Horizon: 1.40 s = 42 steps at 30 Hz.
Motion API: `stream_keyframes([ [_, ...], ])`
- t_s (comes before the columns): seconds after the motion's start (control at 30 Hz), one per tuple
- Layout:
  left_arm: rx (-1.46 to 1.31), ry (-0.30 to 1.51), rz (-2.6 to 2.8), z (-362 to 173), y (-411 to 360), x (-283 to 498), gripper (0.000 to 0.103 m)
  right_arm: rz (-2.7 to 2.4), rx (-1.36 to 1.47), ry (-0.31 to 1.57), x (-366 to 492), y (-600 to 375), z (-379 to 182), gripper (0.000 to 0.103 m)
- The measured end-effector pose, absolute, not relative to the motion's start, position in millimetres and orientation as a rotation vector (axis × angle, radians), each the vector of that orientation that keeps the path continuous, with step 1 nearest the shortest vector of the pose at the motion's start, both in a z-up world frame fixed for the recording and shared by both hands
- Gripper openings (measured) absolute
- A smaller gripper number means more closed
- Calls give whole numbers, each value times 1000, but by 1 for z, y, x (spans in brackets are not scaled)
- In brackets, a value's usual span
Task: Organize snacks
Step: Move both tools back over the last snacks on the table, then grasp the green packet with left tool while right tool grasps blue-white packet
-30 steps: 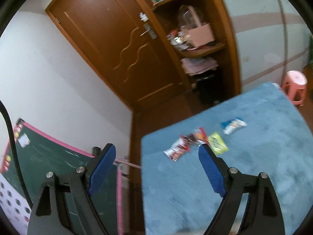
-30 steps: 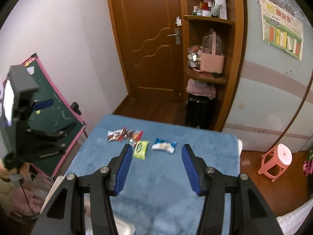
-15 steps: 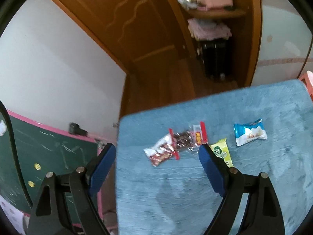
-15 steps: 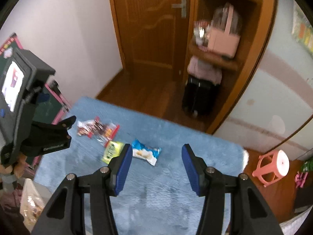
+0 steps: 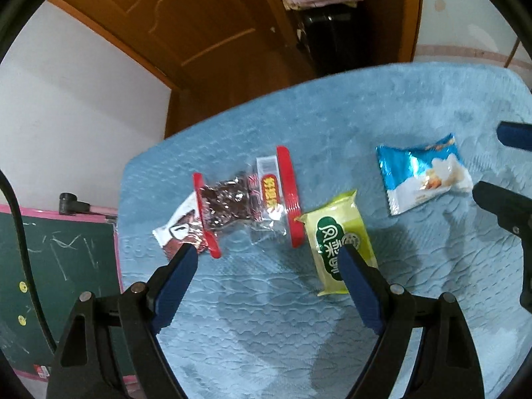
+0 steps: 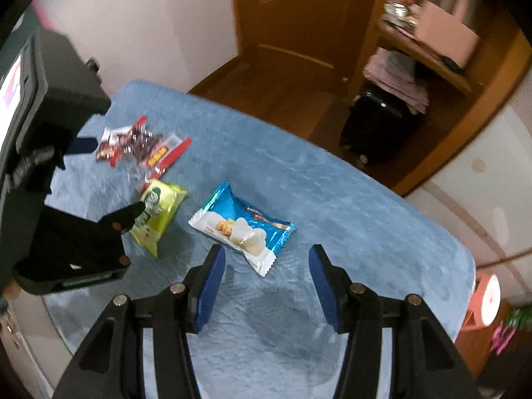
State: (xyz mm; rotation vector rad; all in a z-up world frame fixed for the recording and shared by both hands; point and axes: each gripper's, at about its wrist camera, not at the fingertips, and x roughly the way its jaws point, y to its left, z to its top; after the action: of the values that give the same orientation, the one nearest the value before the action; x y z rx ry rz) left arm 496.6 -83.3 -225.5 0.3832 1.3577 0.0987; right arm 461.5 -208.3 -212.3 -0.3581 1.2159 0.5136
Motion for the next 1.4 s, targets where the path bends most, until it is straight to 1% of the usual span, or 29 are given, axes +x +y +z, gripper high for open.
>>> stream_keyframes([
  [0.17,341,1389,65,-233,-77,503,86,605,-457,1207,463,-197,-227,53],
  [0.4,313,1413,-17,-233,-79,501,86,675,-505,1209,467,-184,-246,53],
  [0.47,318,1414,-38,-235,-83,498,86,665,-508,1214,470,-183,-251,54],
  [0.53,303,1420,-45,-237,-84,498,86,658,-494,1198,471,-184,-255,59],
  [0.57,296,1419,-52,-239,-85,499,86,658,-484,1192,471,-184,-255,60],
  [0.63,273,1416,-61,-242,-84,500,86,660,-450,1170,470,-188,-256,60],
  [0.67,255,1417,-60,-244,-83,501,85,659,-445,1163,469,-189,-256,57],
  [0.7,239,1418,-62,-245,-83,502,82,661,-448,1147,466,-190,-255,54],
  [0.73,221,1421,-72,-246,-82,502,73,661,-457,1133,463,-191,-254,46],
  [0.77,188,1426,-93,-247,-83,501,58,656,-460,1129,461,-192,-253,42],
  [0.8,146,1435,-118,-247,-83,500,51,645,-456,1124,459,-193,-251,39],
  [0.83,118,1439,-133,-247,-84,499,36,639,-453,1120,458,-194,-250,36],
  [0.87,97,1438,-144,-245,-87,498,33,628,-452,1113,458,-195,-249,35],
  [0.9,114,1431,-133,-245,-90,497,33,622,-447,1107,455,-197,-247,34],
  [0.97,146,1413,-125,-243,-96,493,33,609,-439,1099,452,-200,-245,29],
  [1.27,195,1365,-100,-224,-109,464,30,583,-412,1070,426,-209,-222,28],
  [1.4,225,1312,-109,-191,-110,441,30,569,-365,1060,408,-212,-199,28],
])
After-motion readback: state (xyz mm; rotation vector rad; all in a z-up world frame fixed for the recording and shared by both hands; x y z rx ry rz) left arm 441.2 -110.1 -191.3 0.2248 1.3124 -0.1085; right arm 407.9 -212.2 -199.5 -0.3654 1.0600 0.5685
